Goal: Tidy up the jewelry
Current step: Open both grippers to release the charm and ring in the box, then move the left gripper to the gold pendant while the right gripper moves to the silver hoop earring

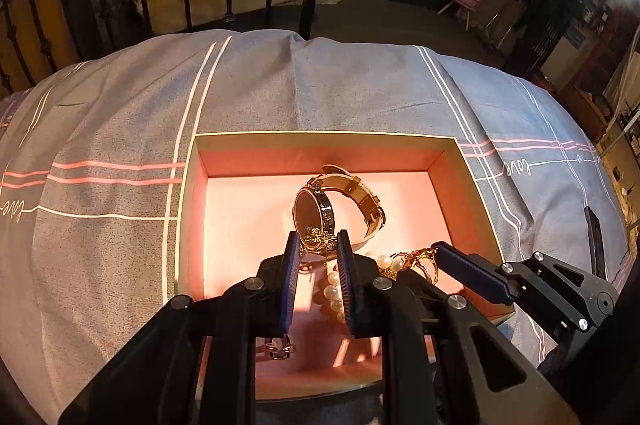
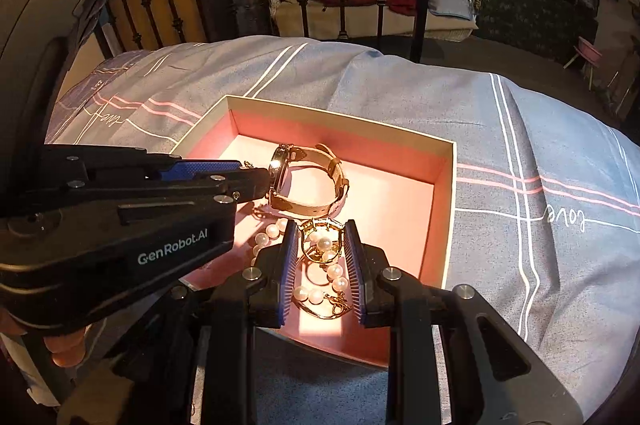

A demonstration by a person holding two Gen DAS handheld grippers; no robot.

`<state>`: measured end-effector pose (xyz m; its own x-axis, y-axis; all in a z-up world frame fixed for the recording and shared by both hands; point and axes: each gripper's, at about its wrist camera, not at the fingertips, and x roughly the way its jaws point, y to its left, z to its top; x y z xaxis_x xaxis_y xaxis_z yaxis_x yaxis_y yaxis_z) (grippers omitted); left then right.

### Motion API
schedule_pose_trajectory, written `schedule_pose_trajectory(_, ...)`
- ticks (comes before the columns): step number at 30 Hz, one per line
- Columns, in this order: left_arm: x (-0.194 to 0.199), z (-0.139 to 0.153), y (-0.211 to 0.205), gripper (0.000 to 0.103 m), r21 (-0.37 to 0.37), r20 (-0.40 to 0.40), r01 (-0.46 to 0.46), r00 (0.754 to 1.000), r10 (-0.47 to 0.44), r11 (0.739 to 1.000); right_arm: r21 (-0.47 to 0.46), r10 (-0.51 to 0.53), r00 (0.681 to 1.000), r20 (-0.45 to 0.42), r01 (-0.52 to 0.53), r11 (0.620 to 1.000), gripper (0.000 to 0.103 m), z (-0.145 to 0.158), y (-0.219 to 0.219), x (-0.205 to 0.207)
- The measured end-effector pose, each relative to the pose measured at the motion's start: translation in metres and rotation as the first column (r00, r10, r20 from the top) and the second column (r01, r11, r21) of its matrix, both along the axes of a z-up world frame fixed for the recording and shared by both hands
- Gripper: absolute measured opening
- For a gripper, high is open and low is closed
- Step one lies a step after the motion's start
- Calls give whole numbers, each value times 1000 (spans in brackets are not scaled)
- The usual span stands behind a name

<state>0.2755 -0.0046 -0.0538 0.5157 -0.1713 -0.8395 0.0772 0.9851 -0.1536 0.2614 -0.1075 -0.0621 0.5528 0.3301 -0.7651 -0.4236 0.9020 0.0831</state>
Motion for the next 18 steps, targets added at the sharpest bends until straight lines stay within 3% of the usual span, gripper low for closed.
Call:
schedule_pose_trajectory(11, 3, -4, -2, 18, 6, -6, 8, 1000, -7, 1000, -7, 18, 1000, -13, -18, 1000, 28, -9, 1, -3)
schedule_pose_trajectory(12, 3, -3, -1, 21, 2, 1, 7, 1000, -7, 1000, -10, 13, 1000, 3, -13, 1000, 41, -6, 0, -5)
schedule_pose_trajectory(13, 2, -1, -1, 32, -3, 8, 5, 1000, -5, 1000, -20, 0, 1000, 31, 0, 1000, 57, -3, 0, -7)
schedule_pose_trajectory(15, -2, 5, 1, 53, -7, 28, -8, 1000, 8, 1000, -17, -3, 998, 64, 4, 1000, 67, 4, -1, -12)
schedule_pose_trajectory(17, -7, 12, 3, 62, -13, 53, -6, 999, 7, 1000, -16, -19, 996, 91, 21, 1000, 70, 12, -4, -17)
schedule_pose_trajectory(18, -10, 17, 3, 66, -15, 64, -7, 998, 8, 1000, -14, -28, 994, 110, 30, 999, 78, 16, -6, -21)
